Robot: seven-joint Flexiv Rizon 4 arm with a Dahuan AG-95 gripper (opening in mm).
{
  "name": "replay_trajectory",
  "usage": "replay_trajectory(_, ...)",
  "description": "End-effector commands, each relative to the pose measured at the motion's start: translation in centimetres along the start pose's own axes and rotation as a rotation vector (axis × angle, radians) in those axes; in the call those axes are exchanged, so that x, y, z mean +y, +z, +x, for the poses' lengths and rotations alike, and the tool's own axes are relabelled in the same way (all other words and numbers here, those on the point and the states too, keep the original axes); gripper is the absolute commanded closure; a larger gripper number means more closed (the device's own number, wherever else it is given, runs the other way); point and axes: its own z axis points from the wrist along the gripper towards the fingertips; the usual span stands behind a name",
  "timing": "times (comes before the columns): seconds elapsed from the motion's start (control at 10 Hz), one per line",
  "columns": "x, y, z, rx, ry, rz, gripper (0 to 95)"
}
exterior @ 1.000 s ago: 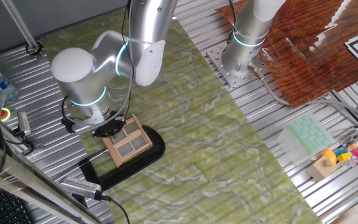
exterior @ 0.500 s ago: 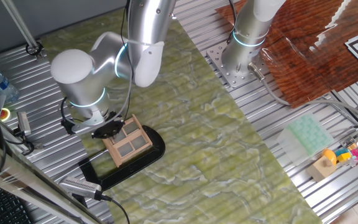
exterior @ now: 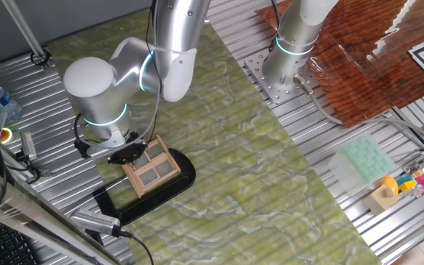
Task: Close a sliding window
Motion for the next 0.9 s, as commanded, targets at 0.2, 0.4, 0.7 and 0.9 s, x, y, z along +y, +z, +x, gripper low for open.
replay_trajectory(0.2, 0.4, -1.8, -0.9, 0.037, 0.114, -0.023, 95.0)
replay_trajectory(0.4, 1.3, -4.1, -2.3, 0.050, 0.255, -0.022, 95.0)
replay_trajectory(0.7, 0.8, -6.9, -3.3, 0.074, 0.356, -0.033, 95.0)
replay_trajectory(0.9, 0.6, -8.2, -3.8, 0.079, 0.365, -0.044, 95.0)
